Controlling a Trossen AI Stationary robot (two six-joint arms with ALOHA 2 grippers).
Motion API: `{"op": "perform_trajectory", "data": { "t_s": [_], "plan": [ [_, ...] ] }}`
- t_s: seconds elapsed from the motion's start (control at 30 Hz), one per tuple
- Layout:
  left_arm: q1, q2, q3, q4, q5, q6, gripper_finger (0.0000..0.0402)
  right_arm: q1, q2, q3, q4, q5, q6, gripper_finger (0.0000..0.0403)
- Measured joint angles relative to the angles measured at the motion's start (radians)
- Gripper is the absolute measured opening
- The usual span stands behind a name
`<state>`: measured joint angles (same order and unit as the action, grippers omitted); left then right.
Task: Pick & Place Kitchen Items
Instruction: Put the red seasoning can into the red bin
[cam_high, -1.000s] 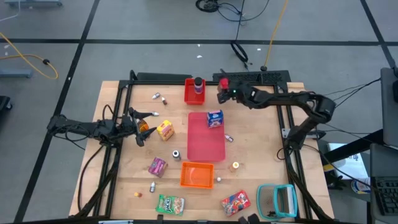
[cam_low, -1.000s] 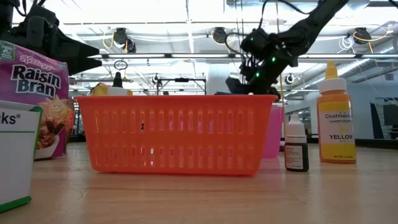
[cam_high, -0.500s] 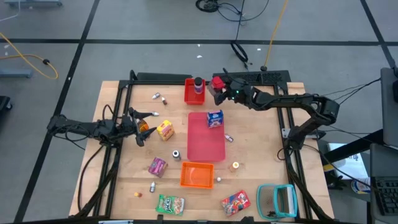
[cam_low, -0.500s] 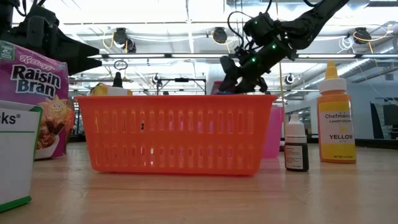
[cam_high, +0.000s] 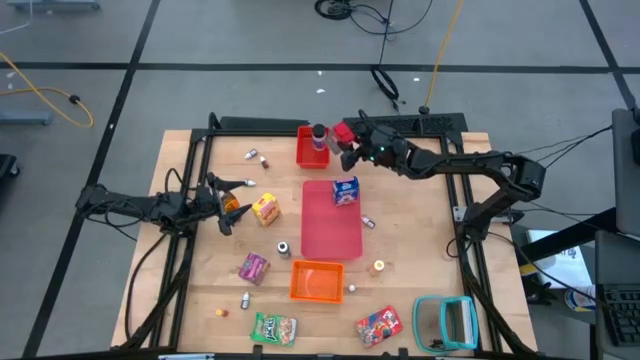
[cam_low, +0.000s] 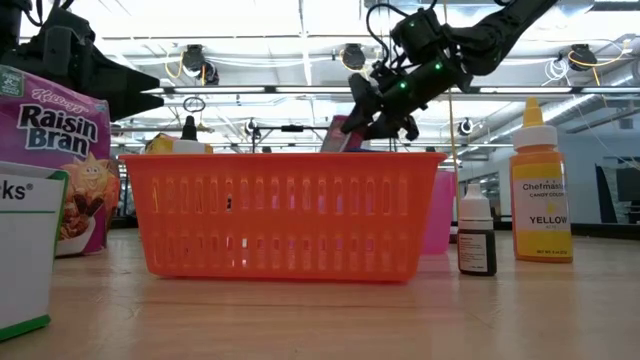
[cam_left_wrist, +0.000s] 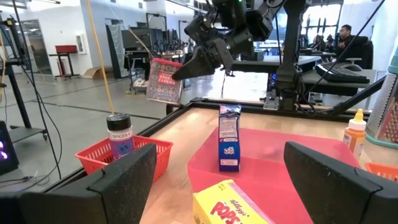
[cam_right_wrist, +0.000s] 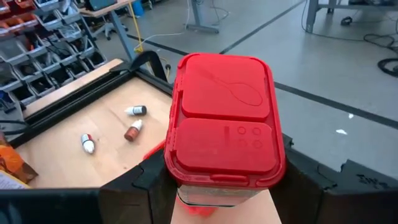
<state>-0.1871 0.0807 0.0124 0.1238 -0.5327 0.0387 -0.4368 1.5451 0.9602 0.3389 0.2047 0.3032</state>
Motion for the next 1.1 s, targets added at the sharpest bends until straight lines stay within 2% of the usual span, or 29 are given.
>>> {"op": "perform_trajectory", "data": {
  "t_s": [0.37, 0.57, 0.67, 1.1],
  "plan": [
    [0.0, 0.0, 0.0, 0.0, 0.0, -0.003, 0.0351, 0.009, 0.036, 0.048, -0.012, -0.029, -0.036, 0.0199],
    [0.0, 0.0, 0.0, 0.0, 0.0, -0.003, 0.0351, 0.014, 0.12, 0.112, -0.011, -0.057, -0.063, 0.0199],
    [0.0, 0.0, 0.0, 0.0, -0.001, -0.003, 0.0351, 0.014, 0.159, 0.148, -0.016, -0.107, -0.065, 0.0199],
    [0.0, 0.0, 0.0, 0.0, -0.001, 0.002, 0.0351, 0.016, 0.293, 0.259, -0.05, -0.131, -0.149, 0.0199]
  ]
}}
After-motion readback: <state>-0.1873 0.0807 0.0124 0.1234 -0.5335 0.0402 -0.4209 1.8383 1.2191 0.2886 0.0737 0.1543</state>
